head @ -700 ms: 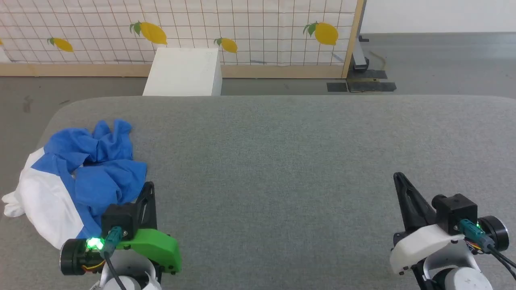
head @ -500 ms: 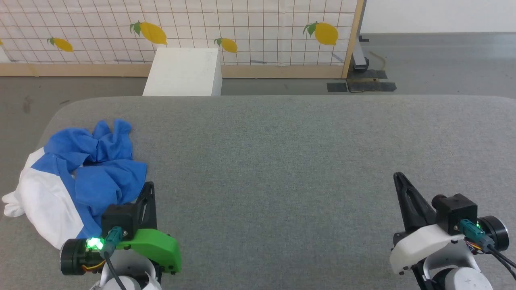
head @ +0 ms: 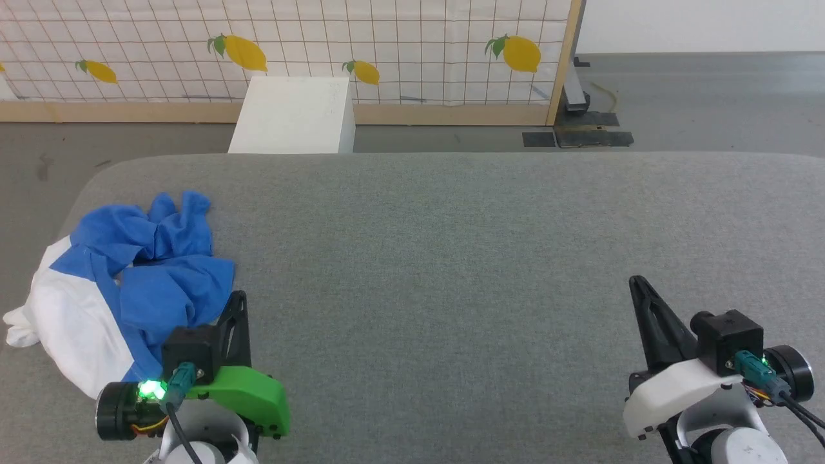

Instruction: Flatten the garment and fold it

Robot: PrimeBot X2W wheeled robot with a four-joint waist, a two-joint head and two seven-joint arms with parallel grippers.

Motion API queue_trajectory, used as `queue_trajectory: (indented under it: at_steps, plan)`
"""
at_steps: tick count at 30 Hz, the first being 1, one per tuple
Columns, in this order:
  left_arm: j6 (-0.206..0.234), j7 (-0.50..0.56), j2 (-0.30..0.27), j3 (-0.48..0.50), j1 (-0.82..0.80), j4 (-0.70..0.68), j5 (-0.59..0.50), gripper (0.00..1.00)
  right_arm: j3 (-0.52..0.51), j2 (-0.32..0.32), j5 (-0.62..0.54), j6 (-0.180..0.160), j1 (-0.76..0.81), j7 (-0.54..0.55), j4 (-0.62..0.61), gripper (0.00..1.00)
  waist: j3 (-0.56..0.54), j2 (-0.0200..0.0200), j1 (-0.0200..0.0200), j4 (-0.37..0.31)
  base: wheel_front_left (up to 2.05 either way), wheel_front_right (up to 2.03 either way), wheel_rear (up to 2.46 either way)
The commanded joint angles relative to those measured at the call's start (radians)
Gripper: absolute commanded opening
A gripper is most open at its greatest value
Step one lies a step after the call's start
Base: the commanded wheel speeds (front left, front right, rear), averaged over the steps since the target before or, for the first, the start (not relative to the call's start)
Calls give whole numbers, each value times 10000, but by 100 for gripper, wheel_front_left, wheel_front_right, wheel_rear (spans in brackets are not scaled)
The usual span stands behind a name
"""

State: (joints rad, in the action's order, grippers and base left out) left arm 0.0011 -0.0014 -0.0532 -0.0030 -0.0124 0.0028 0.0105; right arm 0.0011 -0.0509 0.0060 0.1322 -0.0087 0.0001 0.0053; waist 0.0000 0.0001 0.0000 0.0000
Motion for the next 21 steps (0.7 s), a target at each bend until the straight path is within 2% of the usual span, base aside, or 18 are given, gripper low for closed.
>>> queue_trajectory:
  at_steps: [1,7,8,21]
  plan:
    - [-11,14,30,30,124,-28,-105,0,-11,7,-60,-15,87,-1,-53,0,0,-1,0,0,0,0,0]
    - [-11,14,30,30,124,-28,-105,0,-11,7,-60,-15,87,-1,-53,0,0,-1,0,0,0,0,0]
    - [-2,0,0,-4,0,0,0,100,0,0,0,0,0,0,0,100,0,-1,0,0,0,0,0]
    - [89,-215,1,-150,7,204,239,100,-145,-1,339,-1,56,-218,208,100,10,-1,0,1,0,0,0]
